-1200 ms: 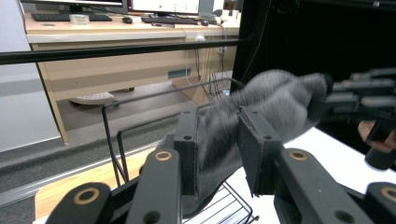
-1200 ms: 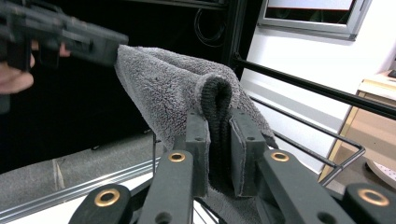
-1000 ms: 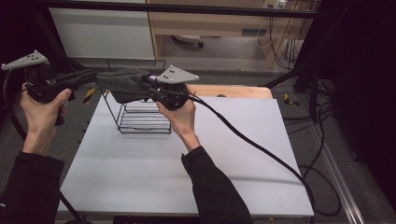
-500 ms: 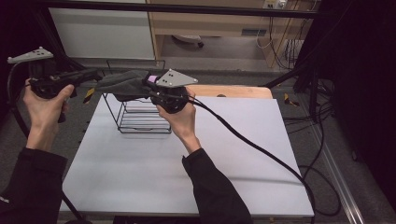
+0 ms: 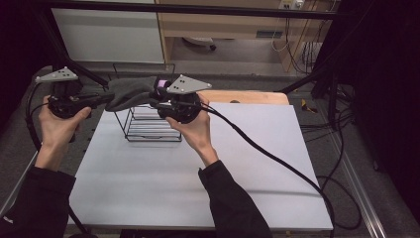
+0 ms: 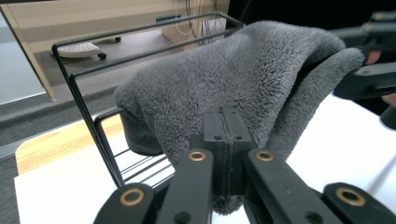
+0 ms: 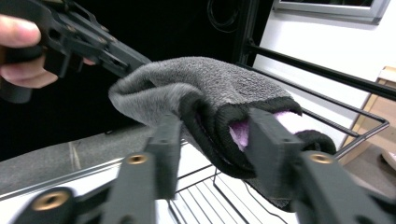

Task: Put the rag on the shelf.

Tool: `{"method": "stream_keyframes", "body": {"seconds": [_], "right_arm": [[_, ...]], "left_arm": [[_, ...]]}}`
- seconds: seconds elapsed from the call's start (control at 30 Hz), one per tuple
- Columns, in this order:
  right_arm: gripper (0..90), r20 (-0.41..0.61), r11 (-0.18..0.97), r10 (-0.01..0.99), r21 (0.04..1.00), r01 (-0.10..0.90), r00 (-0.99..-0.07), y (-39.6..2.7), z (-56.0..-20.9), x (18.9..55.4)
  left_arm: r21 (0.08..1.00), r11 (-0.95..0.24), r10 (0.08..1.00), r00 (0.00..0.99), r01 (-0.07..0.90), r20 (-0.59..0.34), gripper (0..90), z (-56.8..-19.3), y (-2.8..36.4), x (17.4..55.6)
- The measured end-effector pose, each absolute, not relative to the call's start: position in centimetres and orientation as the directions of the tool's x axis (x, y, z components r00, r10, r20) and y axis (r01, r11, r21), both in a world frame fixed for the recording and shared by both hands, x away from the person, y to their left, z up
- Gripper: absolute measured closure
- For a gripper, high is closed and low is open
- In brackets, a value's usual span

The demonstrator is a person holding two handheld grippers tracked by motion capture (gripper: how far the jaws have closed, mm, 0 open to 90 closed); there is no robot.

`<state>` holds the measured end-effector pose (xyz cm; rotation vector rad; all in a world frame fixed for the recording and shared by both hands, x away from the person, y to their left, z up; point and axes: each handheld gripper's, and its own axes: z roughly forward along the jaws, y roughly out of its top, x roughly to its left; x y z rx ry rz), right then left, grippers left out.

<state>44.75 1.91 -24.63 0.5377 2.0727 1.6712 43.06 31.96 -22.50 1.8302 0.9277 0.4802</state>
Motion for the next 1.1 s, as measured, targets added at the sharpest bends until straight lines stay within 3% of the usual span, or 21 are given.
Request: {"method": "stream_keyframes", "body": {"seconds": [0.23, 0.37, 0.53, 0.8, 1.1], "right_arm": [[51.1, -0.064, 0.175, 0.534, 0.984, 0.036, -0.843, 1.6, -23.9, 44.5], [76.5, -0.018, 0.175, 0.528, 0.981, 0.088, -0.849, 1.5, -24.0, 45.3], [89.8, 0.014, 0.223, 0.521, 0.963, 0.152, -0.853, 2.0, -25.0, 46.1], [90.0, 0.052, 0.261, 0.565, 0.936, 0.238, -0.823, 2.4, -27.5, 47.5], [85.6, 0.041, 0.257, 0.577, 0.939, 0.229, -0.816, 2.4, -28.2, 48.0]], "left_arm": [[0.883, -0.255, 0.777, 0.626, 0.395, -0.056, 90.0, -23.7, 31.3, 43.4], [0.879, -0.27, 0.784, 0.62, 0.394, -0.037, 90.0, -24.6, 30.9, 43.8], [0.878, -0.278, 0.789, 0.613, 0.39, -0.023, 90.0, -25.5, 30.7, 44.1], [0.882, -0.264, 0.796, 0.604, 0.391, -0.029, 89.7, -27.0, 30.6, 45.0], [0.894, -0.231, 0.796, 0.603, 0.383, -0.053, 85.6, -27.4, 30.8, 45.3]]}}
